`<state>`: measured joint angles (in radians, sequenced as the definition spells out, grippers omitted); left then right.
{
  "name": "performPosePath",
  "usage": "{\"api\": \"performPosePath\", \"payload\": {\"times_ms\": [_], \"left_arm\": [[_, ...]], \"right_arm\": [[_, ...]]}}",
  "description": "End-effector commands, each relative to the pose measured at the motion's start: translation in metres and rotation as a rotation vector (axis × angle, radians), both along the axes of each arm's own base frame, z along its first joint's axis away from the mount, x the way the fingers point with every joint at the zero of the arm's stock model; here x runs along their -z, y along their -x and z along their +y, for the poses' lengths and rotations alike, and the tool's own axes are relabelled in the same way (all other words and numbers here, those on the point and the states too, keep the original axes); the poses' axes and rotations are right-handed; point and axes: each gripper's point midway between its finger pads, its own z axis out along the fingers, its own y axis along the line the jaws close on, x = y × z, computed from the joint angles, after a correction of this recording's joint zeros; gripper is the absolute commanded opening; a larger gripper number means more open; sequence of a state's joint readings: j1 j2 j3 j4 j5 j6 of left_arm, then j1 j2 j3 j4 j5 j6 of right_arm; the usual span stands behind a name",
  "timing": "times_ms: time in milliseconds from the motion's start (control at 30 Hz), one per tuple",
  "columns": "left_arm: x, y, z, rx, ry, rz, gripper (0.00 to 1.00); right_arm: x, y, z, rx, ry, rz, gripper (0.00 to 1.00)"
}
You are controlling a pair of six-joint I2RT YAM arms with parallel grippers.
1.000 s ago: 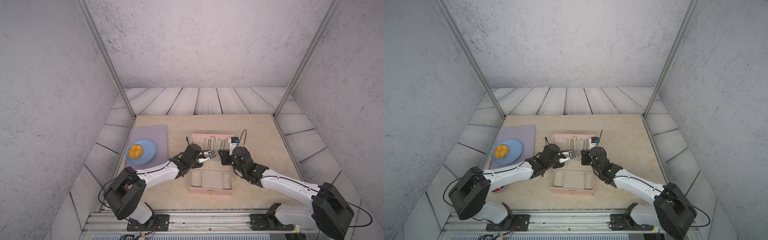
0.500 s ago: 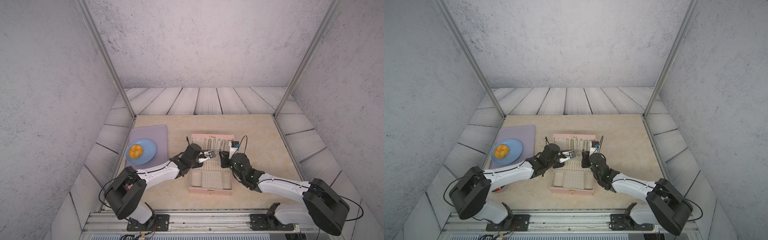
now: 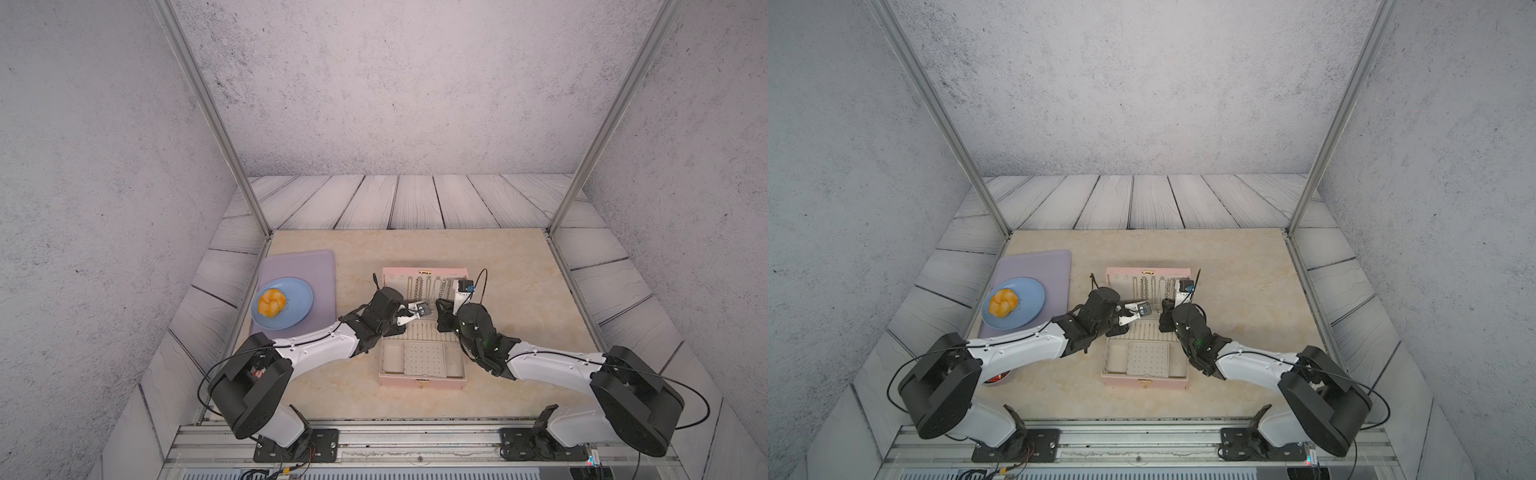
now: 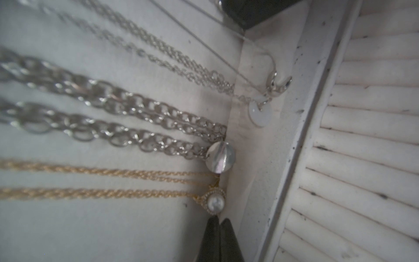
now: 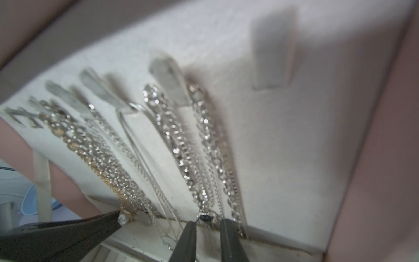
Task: Put jewelry chain into jewelry box
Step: Adjust the necklace in the storage slot.
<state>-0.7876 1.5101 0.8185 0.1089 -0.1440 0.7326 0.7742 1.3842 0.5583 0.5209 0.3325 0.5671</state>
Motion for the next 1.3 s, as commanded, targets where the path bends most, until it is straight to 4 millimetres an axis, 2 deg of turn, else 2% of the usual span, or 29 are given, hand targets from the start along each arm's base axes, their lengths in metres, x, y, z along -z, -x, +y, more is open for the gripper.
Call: {"api": "performPosePath", "payload": {"times_ms": [0,567,1000,1267], "left_arm": [[-0.003,-0.003,-0.002,-0.011,0.011,-0.004,0.0],[-0.004,-0.004,0.0,-0.014,0.012,-0.008,0.0],[-0.005,-0.003,0.0,-0.012,0.013,-0.01,0.0],[-0.006,-0.003,-0.001,-0.013,0.021,-0.009,0.0]], "right_arm": [[-0.009,-0.009,-0.003,0.048,0.005,-0.03,0.24],[-0.003,-0.013,-0.015,0.122,0.033,0.006,0.29],[0.0,-0.021,-0.008,0.121,0.044,-0.002,0.33],[-0.008,-0.029,-0.003,0.124,0.028,-0.055,0.21]]}}
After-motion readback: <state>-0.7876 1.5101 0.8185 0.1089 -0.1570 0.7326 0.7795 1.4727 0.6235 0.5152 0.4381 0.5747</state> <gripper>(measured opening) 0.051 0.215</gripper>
